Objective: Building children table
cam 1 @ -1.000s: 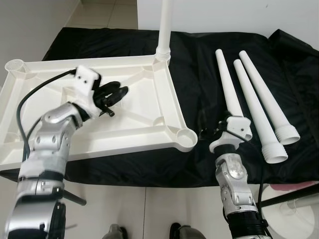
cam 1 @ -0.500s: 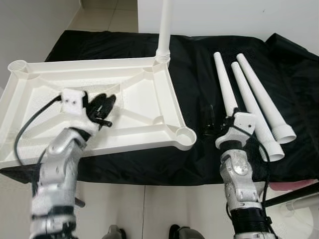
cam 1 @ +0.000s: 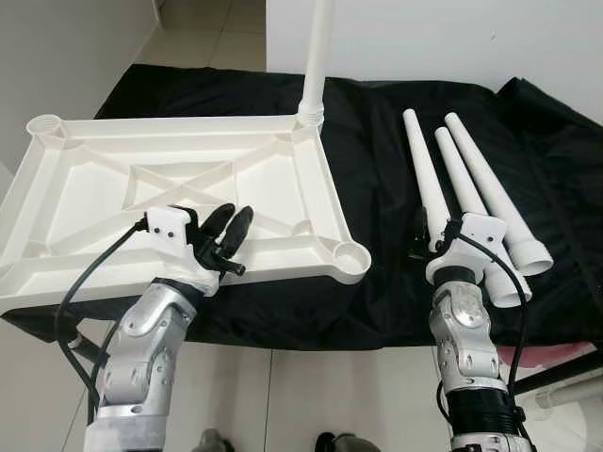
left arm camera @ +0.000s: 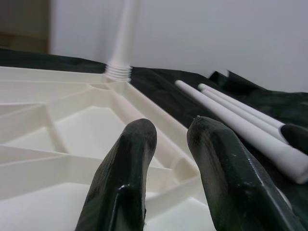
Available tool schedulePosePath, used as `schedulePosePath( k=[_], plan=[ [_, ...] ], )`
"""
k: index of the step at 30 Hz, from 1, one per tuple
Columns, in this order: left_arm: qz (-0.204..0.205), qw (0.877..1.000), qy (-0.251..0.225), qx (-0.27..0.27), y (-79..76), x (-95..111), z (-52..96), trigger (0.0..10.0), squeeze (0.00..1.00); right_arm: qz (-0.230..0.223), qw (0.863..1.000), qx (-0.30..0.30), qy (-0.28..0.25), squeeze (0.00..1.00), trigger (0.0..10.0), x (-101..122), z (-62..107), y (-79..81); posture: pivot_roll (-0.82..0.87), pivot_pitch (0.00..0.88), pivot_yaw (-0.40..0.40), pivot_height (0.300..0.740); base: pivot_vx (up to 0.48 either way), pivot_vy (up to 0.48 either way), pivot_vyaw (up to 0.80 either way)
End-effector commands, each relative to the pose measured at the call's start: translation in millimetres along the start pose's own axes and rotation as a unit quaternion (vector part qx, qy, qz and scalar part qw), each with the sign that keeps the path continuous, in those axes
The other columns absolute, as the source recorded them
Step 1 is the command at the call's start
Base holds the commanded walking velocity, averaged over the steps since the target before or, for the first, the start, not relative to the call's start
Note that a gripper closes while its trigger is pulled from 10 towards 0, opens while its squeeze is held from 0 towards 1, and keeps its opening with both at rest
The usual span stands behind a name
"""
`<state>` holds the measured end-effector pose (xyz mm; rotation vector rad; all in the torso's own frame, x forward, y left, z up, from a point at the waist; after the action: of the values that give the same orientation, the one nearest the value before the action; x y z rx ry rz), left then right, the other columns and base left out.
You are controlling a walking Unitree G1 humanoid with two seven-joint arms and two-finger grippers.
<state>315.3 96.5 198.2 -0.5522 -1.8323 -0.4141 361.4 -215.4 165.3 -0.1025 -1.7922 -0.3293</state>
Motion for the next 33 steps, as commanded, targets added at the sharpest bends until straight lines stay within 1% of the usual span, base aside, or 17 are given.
schedulePosePath(
  k=[1, 3, 5, 6, 8, 12, 13, 16, 18, 24, 26, 27, 30, 32, 33],
  plan=[
    [-0.010, 1.000, 0.004, -0.008, -6.8, -1.8, 0.8, 10.0, 0.00, -0.003, 1.000, -0.010, 0.014, 0.00, 10.0, -5.8, 2.6, -6.2, 0.01, 0.070, -0.039, 0.740, 0.000, 0.000, 0.00],
    [-0.016, 1.000, 0.004, -0.010, -8.5, -2.1, 1.3, 10.0, 0.00, -0.002, 1.000, -0.012, 0.016, 0.00, 10.0, -6.5, 3.1, -7.5, 0.01, 0.070, -0.039, 0.740, 0.000, 0.000, 0.00],
    [-0.017, 1.000, 0.013, -0.023, -18.5, -7.8, 3.0, 10.0, 0.00, -0.003, 0.999, -0.017, 0.029, 0.00, 10.0, -13.2, 5.8, -12.5, 0.00, 0.070, -0.040, 0.740, 0.000, 0.000, 0.00],
    [-0.017, 1.000, 0.013, -0.023, -18.5, -7.8, 3.0, 10.0, 0.00, -0.003, 0.999, -0.017, 0.029, 0.00, 10.0, -13.2, 5.8, -12.5, 0.00, 0.070, -0.040, 0.740, 0.000, 0.000, 0.00],
    [-0.006, 0.999, 0.023, -0.023, -23.0, -12.7, 4.1, 10.0, 0.00, -0.004, 0.999, -0.020, 0.040, 0.00, 10.0, -19.2, 7.5, -15.9, 0.00, 0.070, -0.040, 0.740, 0.000, 0.000, 0.00],
    [-0.014, 0.999, 0.024, -0.019, -23.2, -11.4, 3.5, 10.0, 0.00, -0.007, 0.999, -0.010, 0.052, 0.00, 10.0, -25.0, 6.9, -14.8, 0.00, 0.073, -0.038, 0.740, 0.000, 0.000, 0.00],
    [-0.010, 1.000, 0.022, -0.018, -22.1, -9.8, 0.2, 10.0, 0.00, -0.006, 0.998, -0.001, 0.064, 0.00, 10.0, -31.0, 4.9, -14.0, 0.01, 0.078, -0.034, 0.740, 0.000, 0.000, 0.00],
    [-0.007, 1.000, 0.023, -0.018, -21.9, -9.4, -0.8, 10.0, 0.00, -0.005, 0.998, 0.001, 0.068, 0.00, 10.0, -32.7, 3.9, -14.0, 0.01, 0.078, -0.034, 0.740, 0.000, 0.000, 0.00],
    [-0.012, 0.999, 0.022, -0.023, -21.7, -8.0, -3.9, 10.0, 0.00, -0.001, 0.997, 0.008, 0.076, 0.00, 10.0, -36.4, -0.3, -14.5, 0.01, 0.083, -0.029, 0.740, 0.000, 0.000, 0.00],
    [-0.026, 0.999, 0.016, -0.026, -21.0, -4.5, -8.7, 10.0, 0.00, 0.002, 0.997, 0.008, 0.082, 0.00, 10.0, -38.2, -8.0, -18.4, 0.01, 0.089, -0.027, 0.740, 0.000, 0.000, 0.00],
    [-0.034, 0.999, 0.014, -0.031, -19.9, -2.4, -13.8, 10.0, 0.00, 0.008, 0.996, 0.011, 0.093, 0.00, 10.0, -43.6, -13.5, -18.6, 0.01, 0.099, -0.024, 0.740, 0.000, 0.000, 0.00],
    [-0.034, 0.999, 0.014, -0.031, -19.9, -2.4, -13.8, 10.0, 0.00, 0.008, 0.996, 0.011, 0.093, 0.00, 10.0, -43.6, -13.5, -18.6, 0.01, 0.099, -0.024, 0.740, 0.000, 0.000, 0.00],
    [-0.040, 0.999, 0.011, -0.033, -18.6, 0.4, -18.4, 10.0, 0.00, 0.019, 0.993, 0.018, 0.118, 0.00, 10.0, -54.7, -16.8, -16.9, 0.01, 0.103, -0.023, 0.740, 0.000, 0.000, 0.00],
    [-0.041, 0.999, 0.010, -0.032, -18.2, 1.2, -19.0, 10.0, 0.00, 0.017, 0.992, 0.023, 0.123, 0.00, 10.0, -57.7, -16.9, -15.6, 0.01, 0.105, -0.023, 0.740, 0.000, 0.000, 0.00],
    [-0.042, 0.999, 0.010, -0.031, -17.9, 1.3, -19.3, 10.0, 0.00, 0.007, 0.991, 0.029, 0.132, 0.00, 10.0, -62.0, -16.4, -13.1, 0.01, 0.105, -0.023, 0.740, 0.000, 0.000, 0.00]
  ],
)
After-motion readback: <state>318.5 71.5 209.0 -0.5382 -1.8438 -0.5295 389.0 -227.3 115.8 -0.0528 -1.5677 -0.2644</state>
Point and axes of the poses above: a point about 5 cm out from each wrist's last joint towards the gripper, its own z axis pointing back from the gripper into the wrist, its own x axis along the axis of the wrist's last joint, y = z × x, the point moved 6 cm from there along -z, pointing out of the wrist towards the gripper, and after that the axes turned 6 degrees about -z, right-handed, at the moved point
